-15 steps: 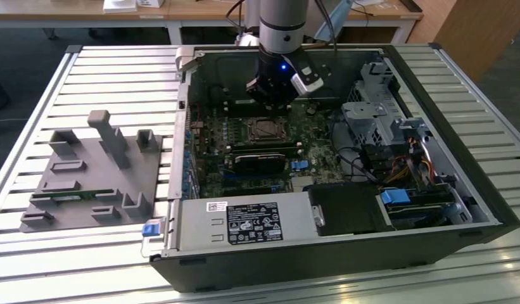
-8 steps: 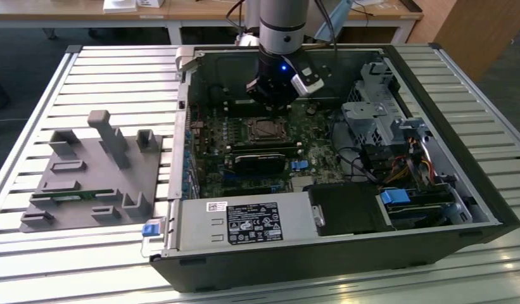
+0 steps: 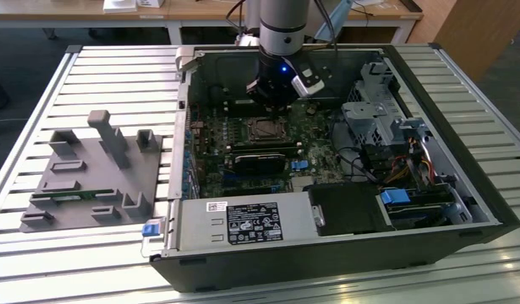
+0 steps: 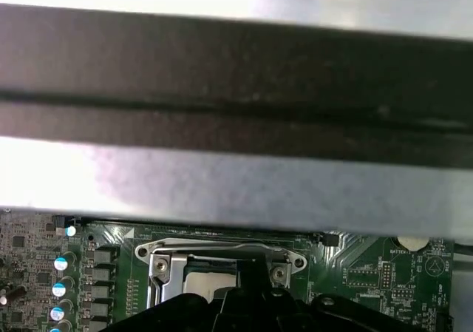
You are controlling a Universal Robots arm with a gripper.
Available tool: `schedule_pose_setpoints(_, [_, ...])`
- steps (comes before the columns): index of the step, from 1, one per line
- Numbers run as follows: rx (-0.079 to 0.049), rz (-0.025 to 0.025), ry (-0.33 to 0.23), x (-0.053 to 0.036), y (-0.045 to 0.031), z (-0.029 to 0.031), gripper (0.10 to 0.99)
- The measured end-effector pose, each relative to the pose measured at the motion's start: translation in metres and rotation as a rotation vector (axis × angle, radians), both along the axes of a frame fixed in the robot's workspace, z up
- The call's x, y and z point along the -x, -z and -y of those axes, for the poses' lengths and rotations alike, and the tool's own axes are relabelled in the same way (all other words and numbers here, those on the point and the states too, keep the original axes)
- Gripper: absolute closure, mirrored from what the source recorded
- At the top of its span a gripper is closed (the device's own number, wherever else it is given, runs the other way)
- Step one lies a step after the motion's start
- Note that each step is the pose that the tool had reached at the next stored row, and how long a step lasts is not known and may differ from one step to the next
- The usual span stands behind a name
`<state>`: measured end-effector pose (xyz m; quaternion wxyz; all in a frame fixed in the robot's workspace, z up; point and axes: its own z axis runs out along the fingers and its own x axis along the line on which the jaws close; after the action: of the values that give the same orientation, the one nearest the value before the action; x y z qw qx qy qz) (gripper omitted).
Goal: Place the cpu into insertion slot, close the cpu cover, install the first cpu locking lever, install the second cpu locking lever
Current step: 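Install the second cpu locking lever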
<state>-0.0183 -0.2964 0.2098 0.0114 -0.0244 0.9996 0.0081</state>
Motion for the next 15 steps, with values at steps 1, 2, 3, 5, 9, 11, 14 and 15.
schedule_pose_setpoints(1, [0.0, 0.0, 0.0, 0.0, 0.0, 0.0005, 0.98])
schedule_pose_setpoints(2, [0.0, 0.0, 0.0, 0.0, 0.0, 0.001, 0.98])
schedule_pose_setpoints(3, [0.0, -0.0001, 0.0, 0.0, 0.0, 0.0015, 0.98])
schedule_pose_setpoints(5, [0.0, 0.0, 0.0, 0.0, 0.0, 0.0029, 0.98])
schedule_pose_setpoints(9, [0.0, 0.0001, 0.0, 0.0, -0.0001, 0.0047, 0.98])
schedule_pose_setpoints(11, [0.0, -0.0001, 0.0, 0.0, -0.0011, 0.005, 0.98])
schedule_pose_setpoints(14, [0.0, 0.0, 0.0, 0.0, -0.0058, 0.0052, 0.98])
schedule_pose_setpoints(15, [0.0, -0.0001, 0.0, 0.0, -0.0081, 0.0052, 0.98])
